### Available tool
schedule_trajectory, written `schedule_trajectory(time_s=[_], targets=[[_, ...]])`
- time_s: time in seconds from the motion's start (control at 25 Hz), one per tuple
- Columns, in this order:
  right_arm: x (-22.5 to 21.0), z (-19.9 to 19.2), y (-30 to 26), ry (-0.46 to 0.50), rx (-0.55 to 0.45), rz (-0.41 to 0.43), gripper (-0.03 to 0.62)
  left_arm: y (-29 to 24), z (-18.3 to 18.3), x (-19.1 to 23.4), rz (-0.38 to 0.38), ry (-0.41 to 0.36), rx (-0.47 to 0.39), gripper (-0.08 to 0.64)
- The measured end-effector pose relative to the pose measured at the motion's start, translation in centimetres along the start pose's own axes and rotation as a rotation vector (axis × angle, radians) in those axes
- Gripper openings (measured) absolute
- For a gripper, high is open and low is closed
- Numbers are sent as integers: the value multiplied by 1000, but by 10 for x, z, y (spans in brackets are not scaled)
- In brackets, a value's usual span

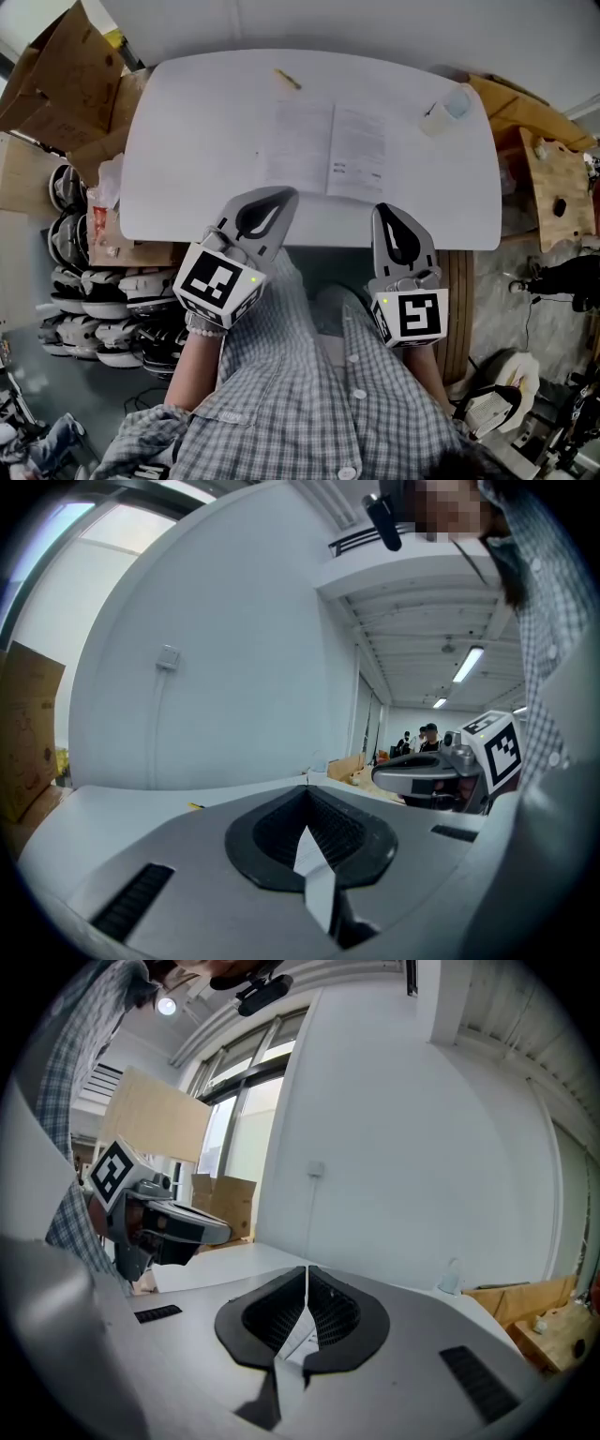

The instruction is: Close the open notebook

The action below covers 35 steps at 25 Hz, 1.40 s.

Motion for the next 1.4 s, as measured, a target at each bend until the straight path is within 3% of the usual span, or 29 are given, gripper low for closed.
schedule_trajectory(time_s=[0.32, 0.52, 0.88, 1.28, 1.4], targets=[[7, -2, -3, 15, 31, 9, 23, -1, -7, 7, -5, 50, 4, 8], [4, -5, -6, 18, 50, 21, 23, -3, -11, 11, 47, 81, -29, 8], [-17, -12, -20, 22, 68, 107, 23, -13, -35, 15, 138, 288, -39, 8], [-40, -26, -32, -13, 98, 193, 23, -35, -74, 23, 204, 496, 64, 10], [-49, -31, -34, -20, 112, 209, 23, -39, -89, 26, 221, 584, 58, 70]])
Point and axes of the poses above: the fingertips, and each gripper's own axes: y backward along the fingers, x to its left, z out of its top, the point moved 7 cm from there along y, backward along the fingers, and after that the axes turned 10 degrees about -x, right-handed, at the moved point
